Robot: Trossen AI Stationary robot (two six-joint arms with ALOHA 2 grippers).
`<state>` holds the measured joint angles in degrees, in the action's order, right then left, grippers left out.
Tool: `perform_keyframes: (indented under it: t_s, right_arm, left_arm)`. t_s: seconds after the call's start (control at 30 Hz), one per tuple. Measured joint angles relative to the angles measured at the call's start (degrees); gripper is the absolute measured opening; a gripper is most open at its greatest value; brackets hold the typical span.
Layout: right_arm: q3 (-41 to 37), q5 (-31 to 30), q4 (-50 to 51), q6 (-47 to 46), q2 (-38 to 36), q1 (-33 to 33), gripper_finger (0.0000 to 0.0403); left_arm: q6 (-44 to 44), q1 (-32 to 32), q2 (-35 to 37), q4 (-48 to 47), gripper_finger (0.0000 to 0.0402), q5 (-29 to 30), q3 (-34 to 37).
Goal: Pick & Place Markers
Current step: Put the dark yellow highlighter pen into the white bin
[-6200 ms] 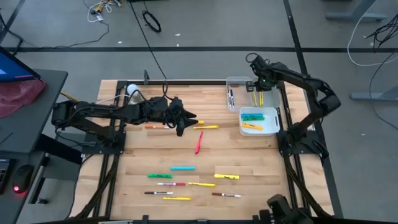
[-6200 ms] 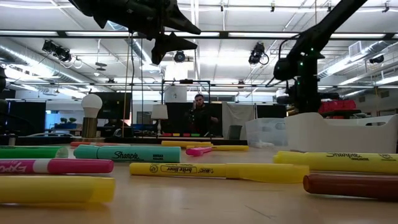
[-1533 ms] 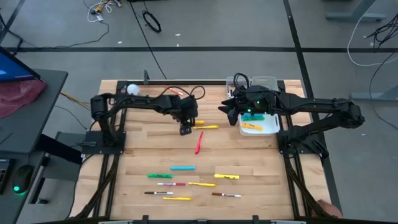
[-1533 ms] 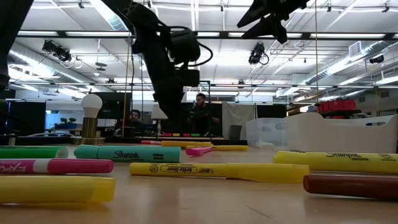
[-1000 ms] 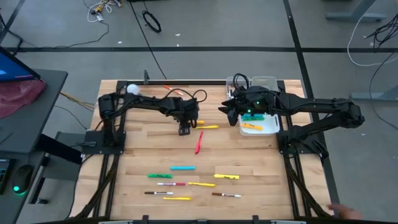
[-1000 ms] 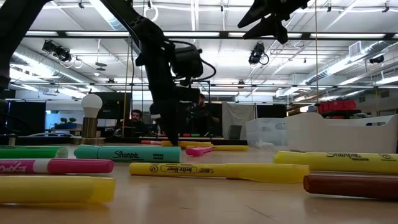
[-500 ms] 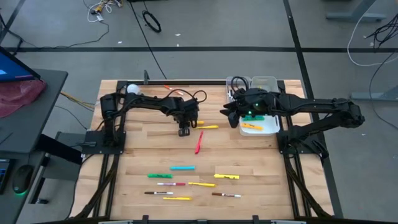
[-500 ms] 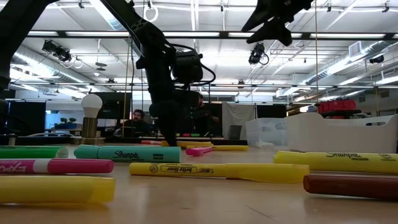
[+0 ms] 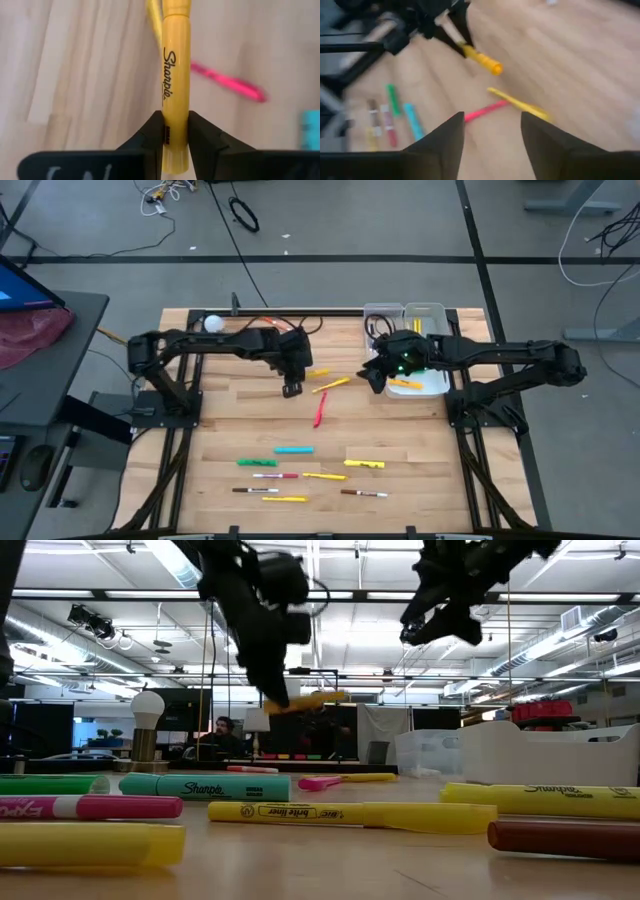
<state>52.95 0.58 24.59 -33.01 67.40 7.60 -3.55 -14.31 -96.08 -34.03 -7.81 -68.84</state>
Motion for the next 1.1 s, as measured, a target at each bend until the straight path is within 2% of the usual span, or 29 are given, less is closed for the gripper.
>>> perform_keyframes:
  t_s: [0.13, 0.27, 0.37, 0.67, 1.1]
  right_arm:
    - [-7.5, 4.6, -15.4, -2.1, 0.0, -0.1, 0.0243]
    - [-14.7, 4.9, -31.4, -4.5, 0.0, -0.2, 0.0275]
    - [-17.9, 4.9, -40.4, -7.9, 0.0, -0.2, 0.0282]
    - [-16.9, 5.9, -41.9, -11.1, 0.0, -0.2, 0.026]
    - [-16.8, 8.0, -41.4, -13.1, 0.0, -0.2, 0.0149]
  left_arm:
    - [3.5, 1.6, 3.6, 2.9, 0.0069, -1.7, 0.0]
    - [6.8, 4.0, 5.7, 7.7, 0.0069, -3.5, 0.0]
    - [8.8, 5.9, 5.9, 11.8, 0.0069, -3.5, -0.1]
    - [12.2, 8.6, 6.0, 15.7, 0.0071, -2.3, -0.1]
    - [12.4, 8.4, 6.0, 15.7, 0.0073, -1.9, -0.1]
